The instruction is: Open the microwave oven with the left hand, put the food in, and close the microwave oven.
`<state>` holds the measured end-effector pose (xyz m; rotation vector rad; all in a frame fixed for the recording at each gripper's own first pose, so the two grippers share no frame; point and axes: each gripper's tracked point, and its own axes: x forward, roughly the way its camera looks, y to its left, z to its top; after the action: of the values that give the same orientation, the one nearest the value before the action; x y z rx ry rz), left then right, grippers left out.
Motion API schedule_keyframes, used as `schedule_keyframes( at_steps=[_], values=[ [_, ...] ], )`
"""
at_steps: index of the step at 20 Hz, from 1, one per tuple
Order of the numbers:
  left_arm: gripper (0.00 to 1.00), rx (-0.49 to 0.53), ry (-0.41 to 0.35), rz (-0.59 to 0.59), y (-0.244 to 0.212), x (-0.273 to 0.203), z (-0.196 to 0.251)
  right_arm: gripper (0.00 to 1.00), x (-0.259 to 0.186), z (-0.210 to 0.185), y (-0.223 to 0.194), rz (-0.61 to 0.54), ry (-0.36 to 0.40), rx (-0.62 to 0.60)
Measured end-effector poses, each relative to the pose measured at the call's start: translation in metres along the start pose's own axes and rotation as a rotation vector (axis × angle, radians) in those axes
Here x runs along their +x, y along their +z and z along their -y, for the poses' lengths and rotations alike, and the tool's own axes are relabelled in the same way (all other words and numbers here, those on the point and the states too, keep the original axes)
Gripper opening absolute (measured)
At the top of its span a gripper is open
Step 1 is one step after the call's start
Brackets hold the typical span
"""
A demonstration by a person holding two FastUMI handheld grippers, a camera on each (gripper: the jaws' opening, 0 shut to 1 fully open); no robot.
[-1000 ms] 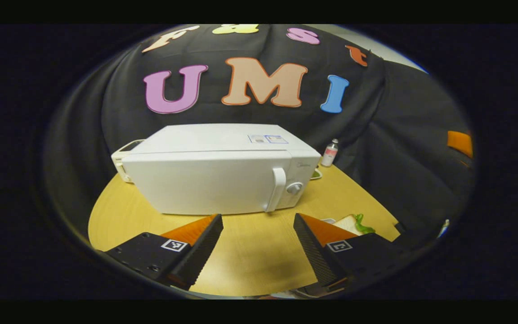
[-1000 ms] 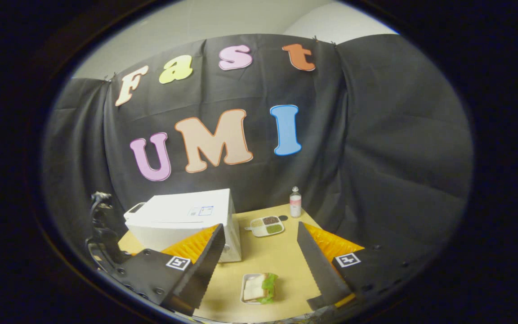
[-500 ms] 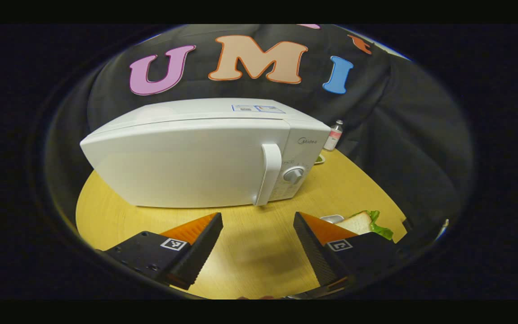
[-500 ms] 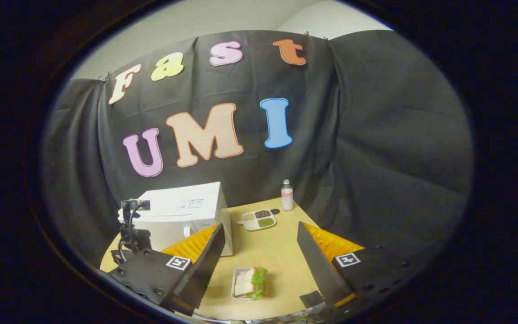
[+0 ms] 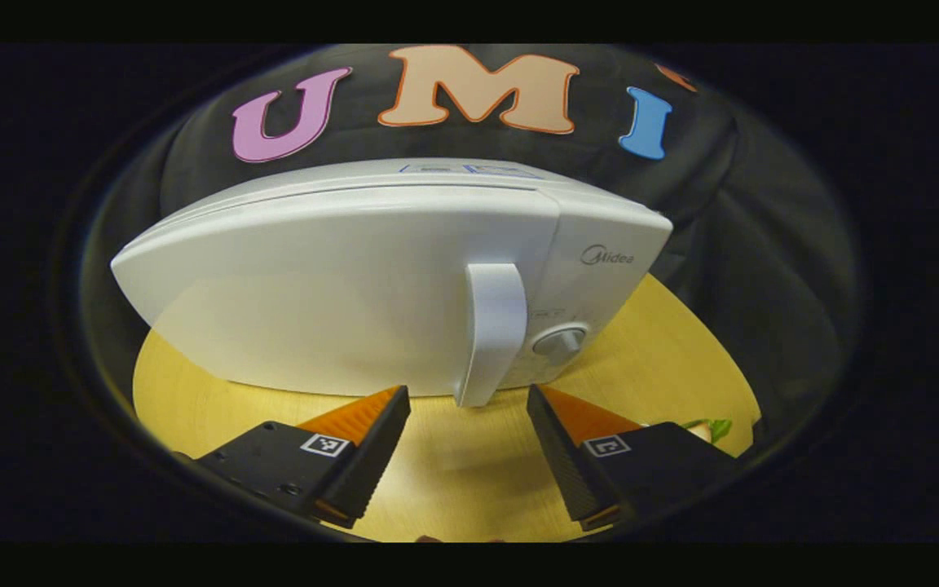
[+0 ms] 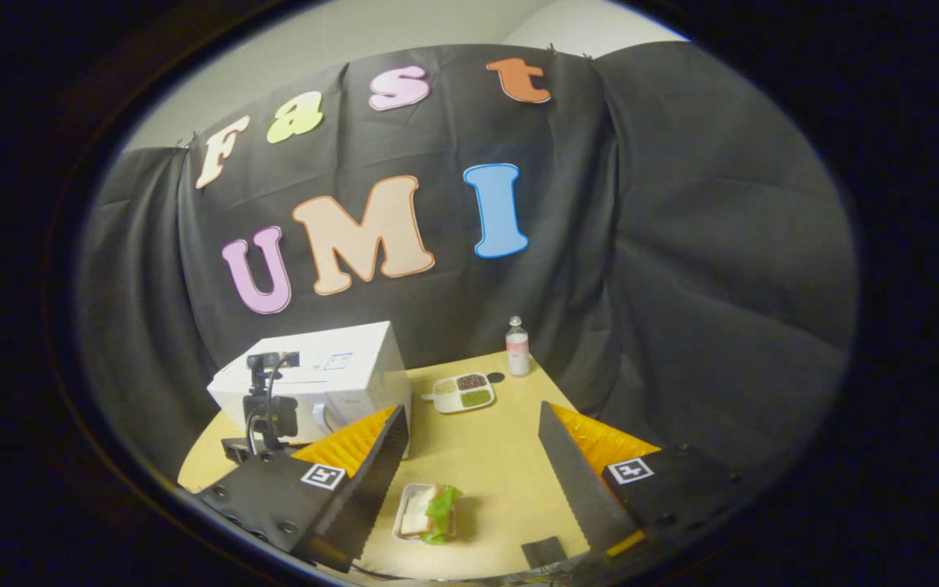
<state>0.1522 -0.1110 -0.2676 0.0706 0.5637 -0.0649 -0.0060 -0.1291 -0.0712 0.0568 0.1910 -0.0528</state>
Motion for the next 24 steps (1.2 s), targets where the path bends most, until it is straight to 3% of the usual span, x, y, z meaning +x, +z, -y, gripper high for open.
schedule_keyframes(
  at_steps=[7,8,14,16,17,19,20,24],
  values=[
    [0.72,0.052,0.052,-0.018,0.006,0.024,0.001,0.94,0.023,0.018,-0.009,-0.049,0.027,0.004],
    [0.61,0.058,0.06,-0.025,0.005,0.025,0.0,0.94,0.025,0.018,-0.012,-0.052,0.03,0.008],
    [0.25,0.02,0.076,-0.037,0.004,0.029,0.0,0.94,0.035,0.017,-0.025,-0.09,0.048,0.033],
    [0.25,0.012,0.084,-0.035,0.004,0.029,0.0,0.94,0.035,0.018,-0.026,-0.092,0.044,0.03],
    [0.24,0.004,0.09,-0.033,0.005,0.029,0.0,1.0,0.036,0.019,-0.026,-0.094,0.043,0.03],
    [0.21,-0.017,0.098,-0.023,0.005,0.029,0.0,1.0,0.034,0.019,-0.03,-0.102,0.045,0.033],
    [0.18,-0.029,0.101,-0.021,0.004,0.029,-0.001,0.94,0.033,0.019,-0.032,-0.106,0.046,0.033],
    [0.15,-0.024,0.119,-0.031,0.002,0.026,-0.001,0.94,0.028,0.015,-0.036,-0.112,0.057,0.022]
  ],
)
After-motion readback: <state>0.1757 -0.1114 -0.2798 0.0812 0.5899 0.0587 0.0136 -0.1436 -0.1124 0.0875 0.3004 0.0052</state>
